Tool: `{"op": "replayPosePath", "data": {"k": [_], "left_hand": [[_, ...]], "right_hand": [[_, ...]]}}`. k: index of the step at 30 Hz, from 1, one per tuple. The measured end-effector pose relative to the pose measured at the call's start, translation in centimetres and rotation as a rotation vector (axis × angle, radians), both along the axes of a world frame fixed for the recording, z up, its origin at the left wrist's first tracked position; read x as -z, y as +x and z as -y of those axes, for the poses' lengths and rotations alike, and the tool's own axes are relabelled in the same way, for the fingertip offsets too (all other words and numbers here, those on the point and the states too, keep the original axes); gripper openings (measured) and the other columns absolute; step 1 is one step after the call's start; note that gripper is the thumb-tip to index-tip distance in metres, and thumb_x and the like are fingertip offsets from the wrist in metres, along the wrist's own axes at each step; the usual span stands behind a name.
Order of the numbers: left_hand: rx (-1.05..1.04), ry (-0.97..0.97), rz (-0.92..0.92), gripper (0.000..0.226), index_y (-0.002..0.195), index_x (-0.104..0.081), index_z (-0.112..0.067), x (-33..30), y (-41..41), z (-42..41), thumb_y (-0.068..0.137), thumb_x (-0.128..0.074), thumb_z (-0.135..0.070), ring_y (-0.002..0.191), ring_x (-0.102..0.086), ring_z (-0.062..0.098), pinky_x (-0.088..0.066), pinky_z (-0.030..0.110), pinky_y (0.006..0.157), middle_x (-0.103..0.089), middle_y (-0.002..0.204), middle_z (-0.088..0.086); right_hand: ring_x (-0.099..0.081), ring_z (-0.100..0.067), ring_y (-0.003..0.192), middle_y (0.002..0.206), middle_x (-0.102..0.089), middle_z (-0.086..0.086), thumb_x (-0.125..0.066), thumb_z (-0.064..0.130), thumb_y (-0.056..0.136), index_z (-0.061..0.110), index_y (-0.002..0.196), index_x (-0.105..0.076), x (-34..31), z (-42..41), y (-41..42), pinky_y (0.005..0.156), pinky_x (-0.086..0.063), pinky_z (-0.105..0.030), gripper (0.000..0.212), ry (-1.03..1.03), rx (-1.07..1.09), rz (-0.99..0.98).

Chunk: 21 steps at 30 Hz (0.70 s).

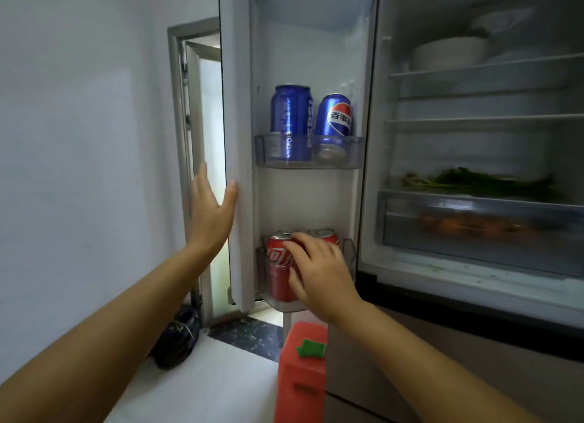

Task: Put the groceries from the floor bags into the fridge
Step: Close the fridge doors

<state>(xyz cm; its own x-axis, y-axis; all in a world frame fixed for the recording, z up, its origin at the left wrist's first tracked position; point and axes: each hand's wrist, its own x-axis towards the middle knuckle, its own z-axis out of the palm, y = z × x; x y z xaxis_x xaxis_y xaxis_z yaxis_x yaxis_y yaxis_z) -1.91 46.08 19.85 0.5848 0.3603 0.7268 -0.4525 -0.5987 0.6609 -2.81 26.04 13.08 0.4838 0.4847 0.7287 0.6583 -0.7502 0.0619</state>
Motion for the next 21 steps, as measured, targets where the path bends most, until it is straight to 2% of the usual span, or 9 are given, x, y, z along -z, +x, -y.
{"op": "replayPosePath", "data": {"k": [3, 6, 9, 13, 16, 18, 21], "left_hand": [[0.242, -0.167, -0.150, 0.060, 0.151, -0.011, -0.018, 0.0, 0.9, 0.9, 0.100, -0.026, -0.047, 0.146, -0.016, 0.018, -0.015, 0.037, 0.118, -0.015, 0.159, 0.001], [0.233, -0.177, -0.159, 0.066, 0.152, -0.003, -0.021, 0.7, 0.8, 2.1, 0.098, -0.027, -0.051, 0.147, -0.009, 0.018, -0.012, 0.043, 0.120, -0.006, 0.160, 0.000], [0.208, -0.149, -0.162, 0.069, 0.151, 0.003, -0.022, 1.1, -0.1, 3.2, 0.097, -0.028, -0.051, 0.148, -0.003, 0.019, -0.011, 0.048, 0.120, 0.001, 0.161, -0.001], [0.139, -0.028, -0.096, 0.068, 0.151, 0.001, -0.023, 2.1, -2.7, 5.6, 0.096, -0.027, -0.052, 0.148, 0.001, 0.016, -0.006, 0.046, 0.121, 0.002, 0.161, -0.002], [0.038, 0.104, 0.001, 0.071, 0.150, -0.008, -0.029, 3.0, -4.5, 7.7, 0.087, -0.022, -0.059, 0.148, -0.003, 0.015, -0.006, 0.051, 0.120, -0.004, 0.160, -0.003], [0.017, 0.231, 0.078, 0.064, 0.146, -0.012, -0.033, 3.2, -5.5, 9.3, 0.087, -0.022, -0.058, 0.147, -0.005, 0.015, -0.006, 0.053, 0.119, -0.008, 0.160, -0.003], [-0.009, 0.496, 0.177, 0.055, 0.143, -0.022, -0.034, 2.9, -6.2, 11.7, 0.093, -0.025, -0.054, 0.147, -0.005, 0.016, -0.005, 0.055, 0.118, -0.010, 0.158, -0.005]], "right_hand": [[-0.063, -0.025, 0.097, 0.118, -0.061, -0.008, -0.043, 0.030, 0.077, 0.016, 0.116, -0.057, 1.2, 0.2, -0.7, 0.080, -0.050, -0.037, 0.044, 0.048, 0.056, -0.049], [-0.064, -0.021, 0.085, 0.095, -0.064, 0.000, -0.041, 0.031, 0.078, 0.017, 0.104, -0.061, 2.0, 0.9, -1.0, 0.078, -0.048, -0.034, 0.036, 0.009, 0.080, -0.043], [-0.061, -0.020, 0.084, 0.090, -0.063, 0.002, -0.036, 0.034, 0.082, 0.018, 0.097, -0.060, 1.7, 1.8, -1.2, 0.081, -0.044, -0.036, 0.032, 0.057, 0.075, -0.097], [-0.058, -0.021, 0.091, 0.095, -0.062, -0.001, -0.034, 0.029, 0.080, 0.014, 0.099, -0.059, 1.9, 4.7, -2.0, 0.089, -0.042, -0.037, 0.035, 0.075, 0.058, -0.154], [-0.054, -0.024, 0.102, 0.109, -0.060, -0.007, -0.048, 0.011, 0.082, 0.008, 0.109, -0.058, 1.6, 8.5, -2.5, 0.091, -0.041, -0.035, 0.029, 0.116, 0.059, -0.236], [-0.053, -0.024, 0.107, 0.116, -0.058, -0.008, -0.051, 0.004, 0.084, 0.008, 0.114, -0.055, 1.3, 11.5, -2.8, 0.087, -0.042, -0.033, 0.031, 0.140, 0.070, -0.309], [-0.053, -0.026, 0.111, 0.123, -0.056, -0.009, -0.047, 0.004, 0.089, 0.011, 0.126, -0.050, 1.1, 16.1, -3.1, 0.088, -0.046, -0.036, 0.038, 0.168, 0.105, -0.389]]}}
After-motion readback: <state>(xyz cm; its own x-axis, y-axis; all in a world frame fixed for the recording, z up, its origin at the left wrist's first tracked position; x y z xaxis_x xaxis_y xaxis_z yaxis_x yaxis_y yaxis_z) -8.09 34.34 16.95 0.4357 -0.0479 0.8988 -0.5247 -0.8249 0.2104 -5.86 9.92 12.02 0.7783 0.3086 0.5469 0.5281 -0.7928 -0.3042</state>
